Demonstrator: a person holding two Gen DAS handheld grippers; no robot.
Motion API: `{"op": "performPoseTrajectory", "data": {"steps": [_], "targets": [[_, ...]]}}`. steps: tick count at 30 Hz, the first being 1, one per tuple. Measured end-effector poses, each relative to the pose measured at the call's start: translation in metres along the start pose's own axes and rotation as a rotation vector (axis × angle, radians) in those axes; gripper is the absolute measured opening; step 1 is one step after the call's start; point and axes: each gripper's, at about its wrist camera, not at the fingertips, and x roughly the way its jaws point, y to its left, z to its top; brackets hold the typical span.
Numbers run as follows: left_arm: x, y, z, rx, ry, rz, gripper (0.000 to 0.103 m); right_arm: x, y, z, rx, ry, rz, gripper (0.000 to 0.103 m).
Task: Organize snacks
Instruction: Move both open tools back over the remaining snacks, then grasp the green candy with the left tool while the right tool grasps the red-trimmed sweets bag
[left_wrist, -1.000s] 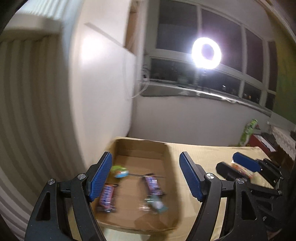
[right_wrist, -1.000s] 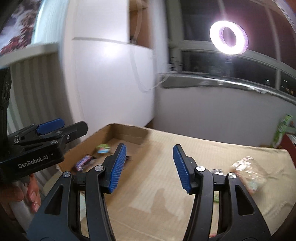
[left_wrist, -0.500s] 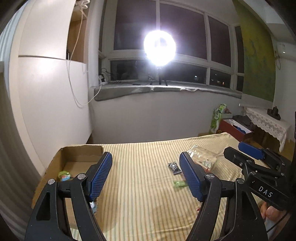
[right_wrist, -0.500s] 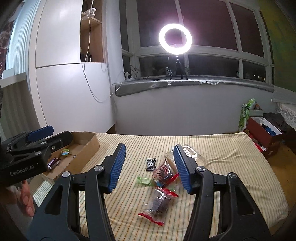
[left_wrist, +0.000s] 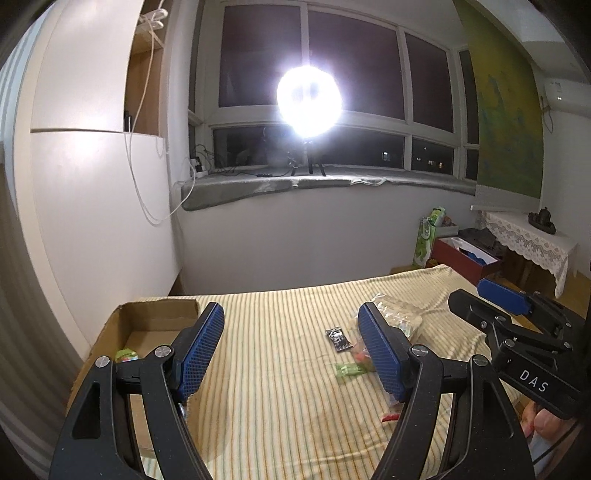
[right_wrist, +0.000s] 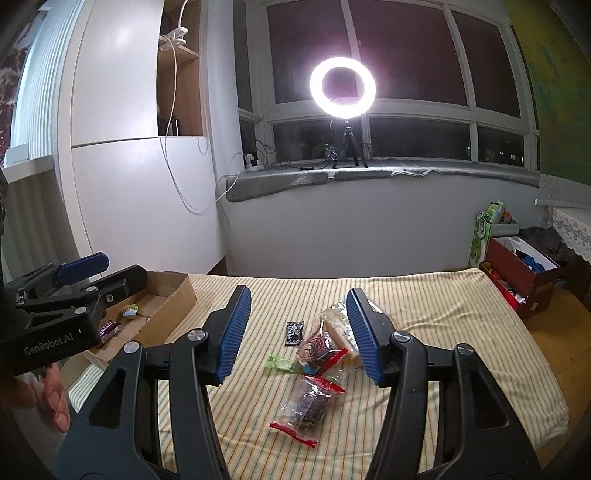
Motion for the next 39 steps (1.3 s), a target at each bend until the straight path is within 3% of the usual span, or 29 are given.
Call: {"op": "performPoseTrajectory", "data": {"steps": [15, 24, 30, 32, 33, 39], "targets": [[0.022, -0.029, -0.003, 0.042, 0.035, -0.040, 0.075, 0.005, -0.040, -0.013, 0.056, 0.028, -0.060, 0.056], [0.053, -0.054, -0.016, 0.059, 0.099, -0.093, 0.075, 0.013, -0.072, -0.032, 0.097, 0.088, -0.114, 0.056], [0.073, -0.045, -0.028, 0.038, 0.148, -0.080, 0.075, 0.035, -0.069, -0.048, 0.098, 0.151, -0.079, 0.057], [0.081, -0.040, -0.034, 0.029, 0.173, -0.079, 0.075, 0.047, -0.064, -0.056, 0.094, 0.192, -0.052, 0.063], [0.084, -0.039, -0.037, 0.027, 0.182, -0.078, 0.075, 0.052, -0.060, -0.061, 0.091, 0.211, -0.040, 0.072], [0.109, -0.024, -0.060, -0.007, 0.264, -0.085, 0.075, 0.080, -0.037, -0.092, 0.070, 0.306, 0.023, 0.073]]}}
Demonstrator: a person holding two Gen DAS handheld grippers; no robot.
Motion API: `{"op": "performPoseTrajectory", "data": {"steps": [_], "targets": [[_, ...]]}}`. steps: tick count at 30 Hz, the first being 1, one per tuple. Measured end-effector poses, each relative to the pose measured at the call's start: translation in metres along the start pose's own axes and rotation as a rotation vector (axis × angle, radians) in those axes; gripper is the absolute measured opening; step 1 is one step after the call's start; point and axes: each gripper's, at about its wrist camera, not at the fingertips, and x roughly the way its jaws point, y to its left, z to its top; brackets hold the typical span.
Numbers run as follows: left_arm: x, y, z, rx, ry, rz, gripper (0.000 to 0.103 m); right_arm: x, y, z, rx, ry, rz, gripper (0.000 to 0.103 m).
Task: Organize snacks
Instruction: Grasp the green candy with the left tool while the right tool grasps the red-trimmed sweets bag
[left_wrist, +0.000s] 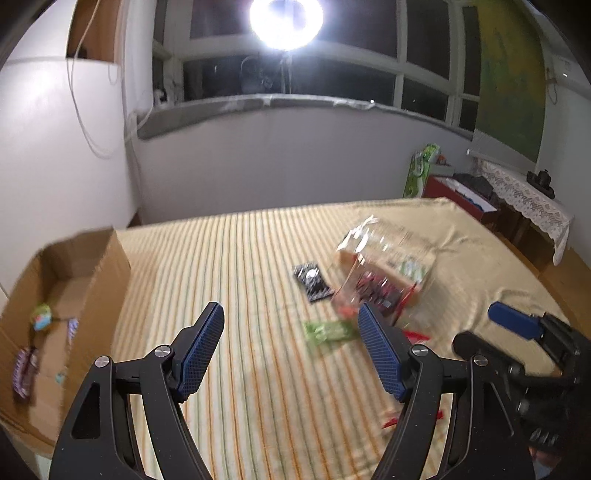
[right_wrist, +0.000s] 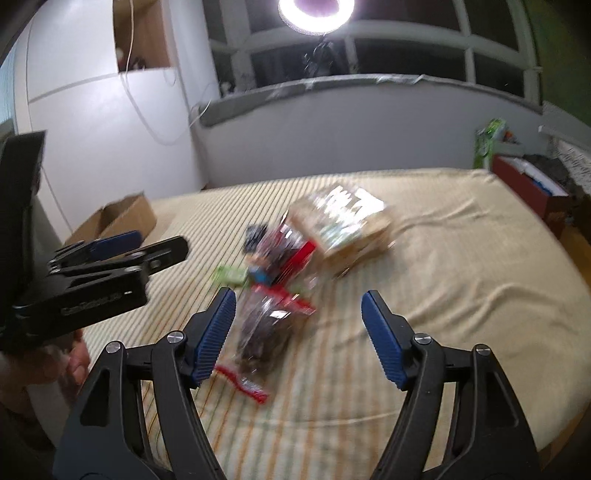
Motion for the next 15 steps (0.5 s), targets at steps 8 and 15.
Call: {"op": "performPoseTrajectory", "data": {"steps": [8, 15], "targets": [[0.037, 0.014, -0.016, -0.066, 0.130, -0.049, 0.075, 0.033, 0.012, -0.012, -0.011, 0.065, 0.046, 0.045], [0.060, -0.007, -0.005, 0.013, 0.200, -0.097, 0.075, 0.027, -0.004, -0.012, 0.028, 0.055, 0.065, 0.041]]}}
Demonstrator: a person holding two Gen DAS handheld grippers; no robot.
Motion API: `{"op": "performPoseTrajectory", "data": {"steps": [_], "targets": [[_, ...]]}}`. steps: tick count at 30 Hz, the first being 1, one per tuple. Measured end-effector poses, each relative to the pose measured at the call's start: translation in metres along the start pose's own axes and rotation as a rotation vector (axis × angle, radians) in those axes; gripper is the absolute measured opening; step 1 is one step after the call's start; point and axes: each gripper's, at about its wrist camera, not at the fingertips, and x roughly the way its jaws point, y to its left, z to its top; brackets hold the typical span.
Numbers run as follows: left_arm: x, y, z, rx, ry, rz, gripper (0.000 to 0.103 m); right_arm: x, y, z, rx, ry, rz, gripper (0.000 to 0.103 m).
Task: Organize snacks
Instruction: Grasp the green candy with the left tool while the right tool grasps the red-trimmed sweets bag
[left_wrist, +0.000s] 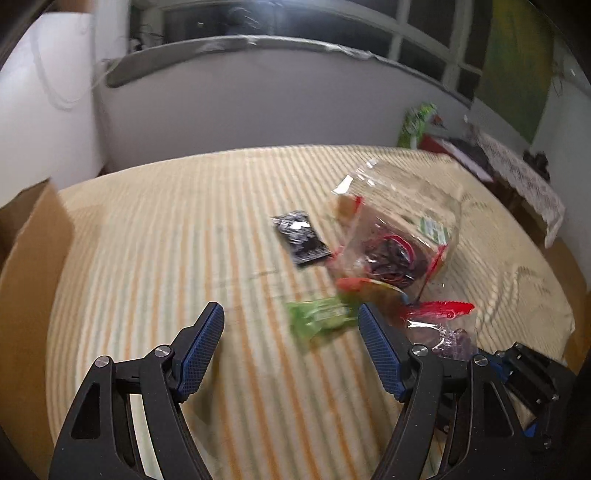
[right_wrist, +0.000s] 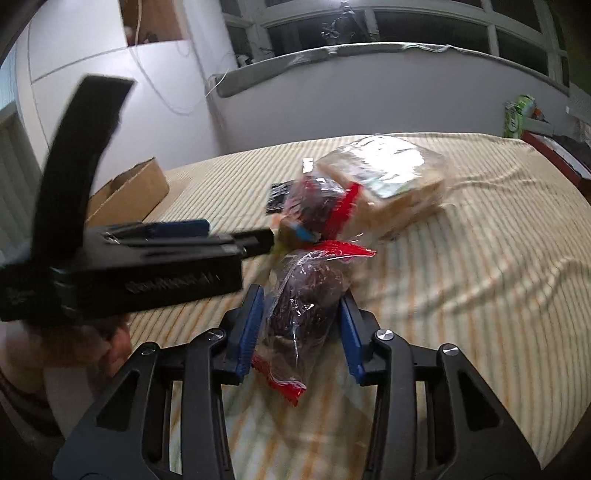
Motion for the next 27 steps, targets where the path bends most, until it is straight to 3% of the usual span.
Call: {"op": "performPoseTrajectory", "data": {"steps": [6, 10, 22, 27], "targets": [[0.016, -0.018, 0.008, 0.079, 0.060, 0.020, 0.072, -0.014, -0.020, -0.004, 0.038, -0.016, -0.017, 0.041], [0.014, -0.026, 0.010, 0.118, 0.055, 0.017, 0.040, -0.023, -0.029, -0.007, 0.063, -0.030, -0.025, 0.041], [-0.001, -0.022, -0.001, 0.119, 0.027, 0.022, 0.020, -0.042, -0.033, -0.010, 0.064, -0.076, -0.028, 0.041], [-0.007, -0.015, -0.005, 0.072, 0.014, -0.014, 0.018, -0.043, -0.030, -0.008, 0.063, -0.079, -0.041, 0.041]]}}
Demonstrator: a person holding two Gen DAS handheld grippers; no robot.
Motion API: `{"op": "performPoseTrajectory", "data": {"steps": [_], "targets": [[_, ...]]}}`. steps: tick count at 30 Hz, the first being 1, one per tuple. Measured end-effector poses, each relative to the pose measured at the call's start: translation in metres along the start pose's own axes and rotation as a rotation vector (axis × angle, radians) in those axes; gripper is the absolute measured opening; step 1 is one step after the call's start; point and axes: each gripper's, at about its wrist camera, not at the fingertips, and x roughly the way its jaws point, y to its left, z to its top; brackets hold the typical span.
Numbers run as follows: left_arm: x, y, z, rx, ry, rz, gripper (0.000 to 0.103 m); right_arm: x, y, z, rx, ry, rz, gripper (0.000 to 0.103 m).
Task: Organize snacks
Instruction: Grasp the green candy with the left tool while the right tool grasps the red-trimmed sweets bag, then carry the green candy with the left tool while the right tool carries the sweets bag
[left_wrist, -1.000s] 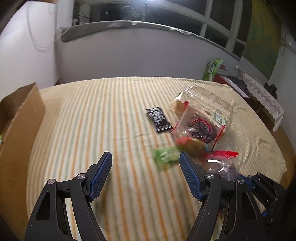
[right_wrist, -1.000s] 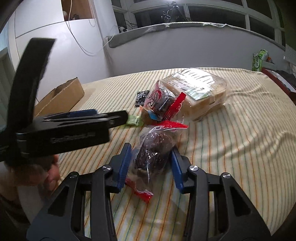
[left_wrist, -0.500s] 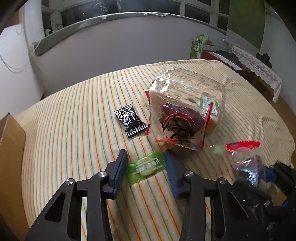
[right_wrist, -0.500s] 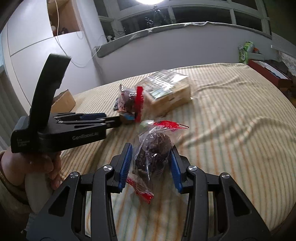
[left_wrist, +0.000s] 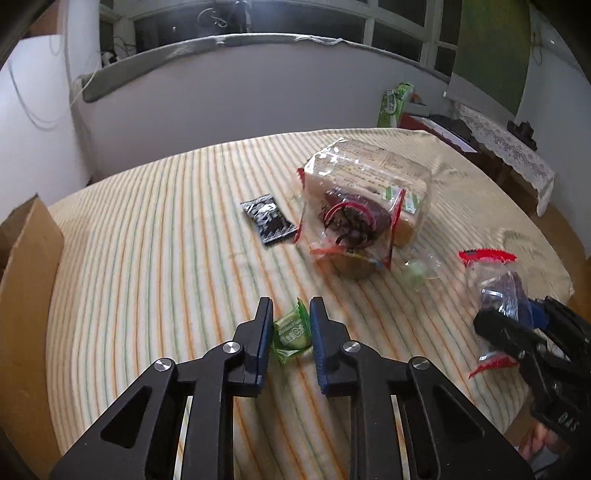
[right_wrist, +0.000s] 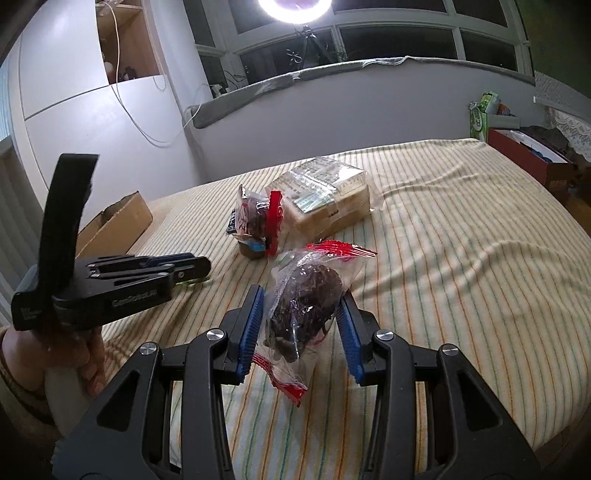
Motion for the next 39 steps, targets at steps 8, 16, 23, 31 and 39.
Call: {"op": "performPoseTrajectory", "data": {"steps": [8, 16, 23, 31, 39], "targets": [[-0.018, 0.007, 0.003, -0.003, -0.031, 0.001, 0.003, -0.007, 0.005, 0.002, -0.010, -0.016, -0.011, 0.041], [-0.010, -0.004, -0.006, 0.082, -0.025, -0.001, 0.072, -0.010, 0.002, 0.001, -0.001, -0.017, -0.014, 0.041], [0.003, -0.016, -0.006, 0.138, 0.013, 0.039, 0.019, -0.011, 0.000, 0.000, 0.007, -0.019, -0.021, 0.041], [-0.019, -0.026, 0.002, 0.130, -0.064, 0.067, 0.019, -0.015, 0.006, 0.004, -0.008, -0.033, -0.034, 0.041], [-0.041, -0.020, -0.003, 0.088, -0.121, 0.059, 0.019, -0.019, 0.014, 0.006, -0.022, -0.032, -0.044, 0.041]]}}
